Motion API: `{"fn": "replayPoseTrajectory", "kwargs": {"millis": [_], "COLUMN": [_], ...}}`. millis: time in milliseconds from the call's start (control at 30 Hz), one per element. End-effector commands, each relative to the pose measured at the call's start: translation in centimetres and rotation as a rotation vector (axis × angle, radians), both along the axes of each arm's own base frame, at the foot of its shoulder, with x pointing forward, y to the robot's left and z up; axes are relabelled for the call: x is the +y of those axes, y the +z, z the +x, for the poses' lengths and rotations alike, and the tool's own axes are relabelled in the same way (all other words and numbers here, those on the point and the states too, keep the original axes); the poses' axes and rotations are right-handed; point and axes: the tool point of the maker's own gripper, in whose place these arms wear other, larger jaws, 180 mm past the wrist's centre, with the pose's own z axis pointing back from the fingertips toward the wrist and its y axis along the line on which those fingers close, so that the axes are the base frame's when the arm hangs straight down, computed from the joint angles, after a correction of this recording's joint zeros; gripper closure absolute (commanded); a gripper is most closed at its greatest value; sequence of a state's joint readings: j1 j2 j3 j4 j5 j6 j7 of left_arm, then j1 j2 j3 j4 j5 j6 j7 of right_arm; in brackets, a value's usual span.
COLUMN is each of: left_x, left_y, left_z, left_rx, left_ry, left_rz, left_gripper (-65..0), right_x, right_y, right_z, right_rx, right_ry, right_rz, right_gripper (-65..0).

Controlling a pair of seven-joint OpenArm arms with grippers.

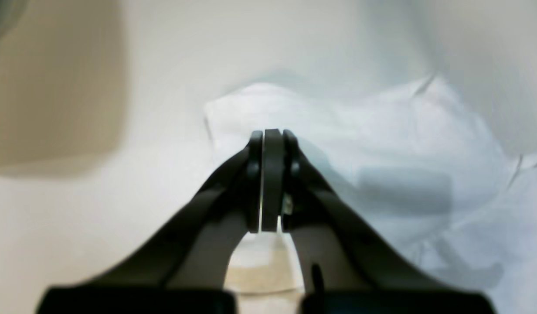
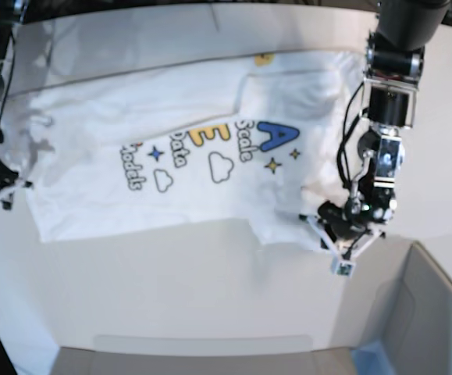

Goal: Layout the t-shirt on the table in an organized manner, then fold the t-shirt properly
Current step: 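Release the edge and move the left gripper to the t-shirt hem, then lower the right gripper to the hem corner and grasp both hem corners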

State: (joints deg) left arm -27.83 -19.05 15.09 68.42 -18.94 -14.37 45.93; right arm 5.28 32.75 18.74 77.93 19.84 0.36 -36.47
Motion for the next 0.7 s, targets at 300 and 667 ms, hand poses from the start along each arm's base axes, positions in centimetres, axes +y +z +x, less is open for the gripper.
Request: {"fn": "replayPoseTrajectory", "kwargs": {"millis": [300, 667], "left_x": [-1.7, -2.1], "left_y": [3.6, 3.2], "left_z": [0.8, 0.5], "left_rx": [-0.079, -0.073], "left_ry": [-0.038, -0.041], "left_rz": [-0.015, -0.025], "left_gripper": [0.0, 0.0], "right_x": [-0.9, 2.4], "right_y": [1.0, -2.9], "right_z": [8.5, 10.2], "right_rx": [-0.037, 0.001], "right_ry": [0.042, 0.124], "right_rz": [-0.005, -0.018], "right_gripper": [-22.1, -22.1]}}
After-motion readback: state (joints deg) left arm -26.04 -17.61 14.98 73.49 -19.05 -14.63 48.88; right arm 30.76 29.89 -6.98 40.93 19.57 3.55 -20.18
